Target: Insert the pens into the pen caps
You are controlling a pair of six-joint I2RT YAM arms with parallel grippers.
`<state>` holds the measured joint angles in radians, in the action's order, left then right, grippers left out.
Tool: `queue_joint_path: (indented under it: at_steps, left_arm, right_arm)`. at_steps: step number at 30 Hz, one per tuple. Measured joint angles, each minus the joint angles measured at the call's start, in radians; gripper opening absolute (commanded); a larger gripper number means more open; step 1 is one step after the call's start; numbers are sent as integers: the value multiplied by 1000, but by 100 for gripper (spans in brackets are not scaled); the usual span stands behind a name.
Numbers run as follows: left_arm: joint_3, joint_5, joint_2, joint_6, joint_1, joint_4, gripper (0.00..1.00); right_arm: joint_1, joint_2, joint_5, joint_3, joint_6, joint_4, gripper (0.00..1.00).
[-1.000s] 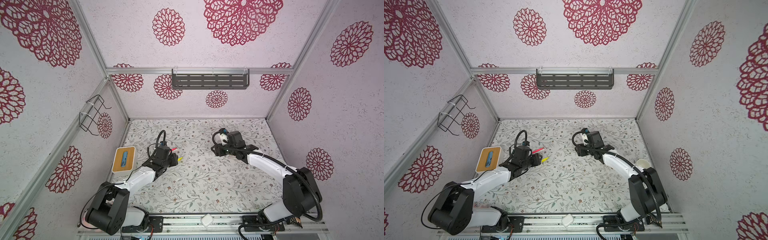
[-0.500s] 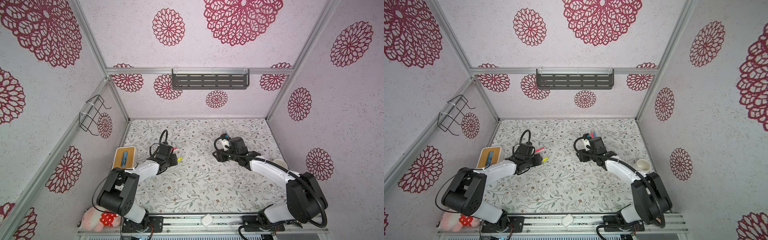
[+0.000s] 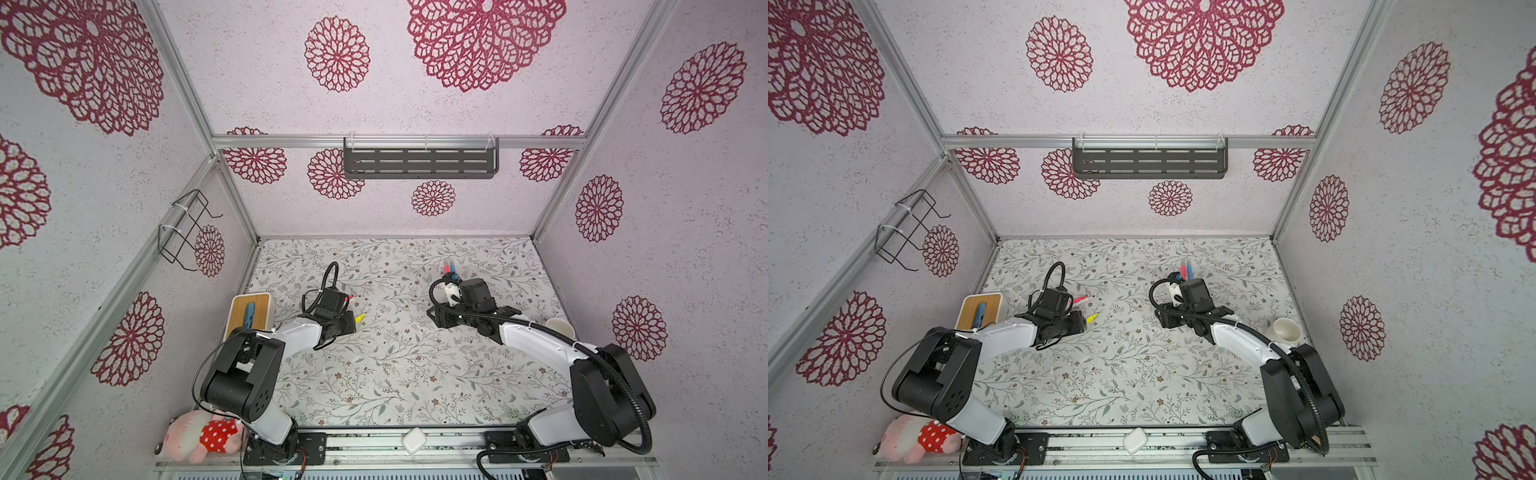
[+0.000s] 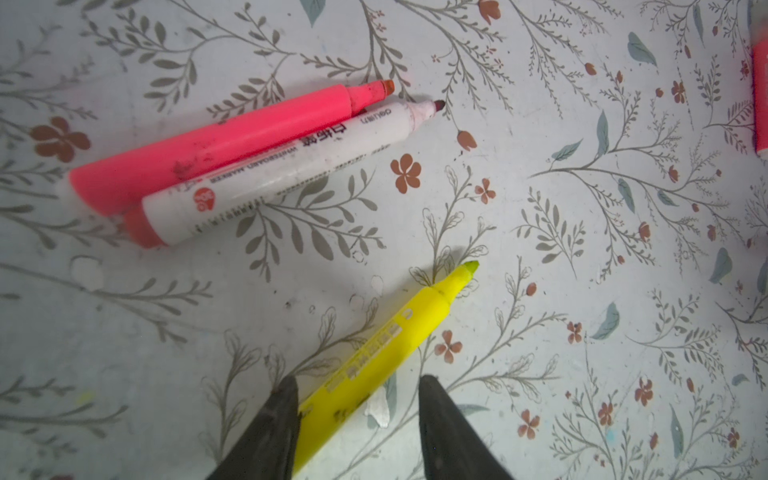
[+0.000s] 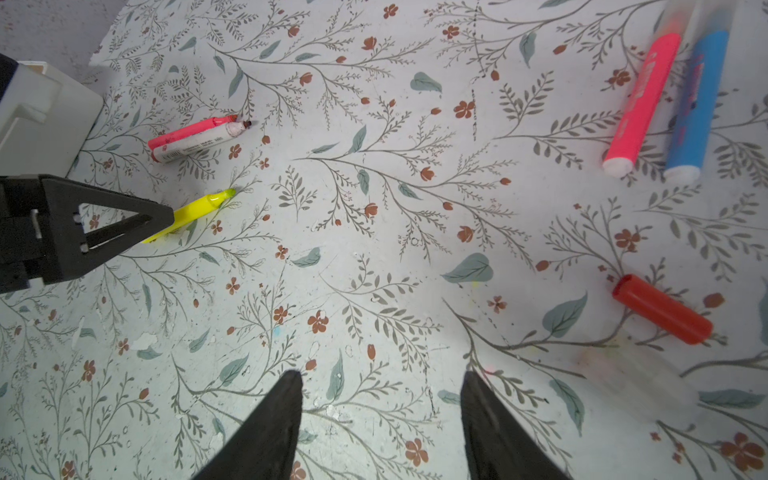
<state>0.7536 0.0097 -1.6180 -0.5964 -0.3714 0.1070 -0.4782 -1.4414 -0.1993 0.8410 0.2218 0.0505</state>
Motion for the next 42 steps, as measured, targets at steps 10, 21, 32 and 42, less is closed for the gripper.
queue_joint_path:
  at_steps: [10,21,32,42]
  left_arm:
    - [18,-12,-18,-23,-62,65,46]
    - [121,-93,-95,1,-134,160,28]
    - [156,-97,-116,36,-160,189,7]
    - [-21,-5,108,52,-220,31,14]
  right_arm:
    - [2,21,0,-18,9,-28,62]
    - [11,84,12,-53,16,-31,62]
    - [18,93,10,-98,74,-69,62]
    - [18,66,-126,-123,195,-209,63]
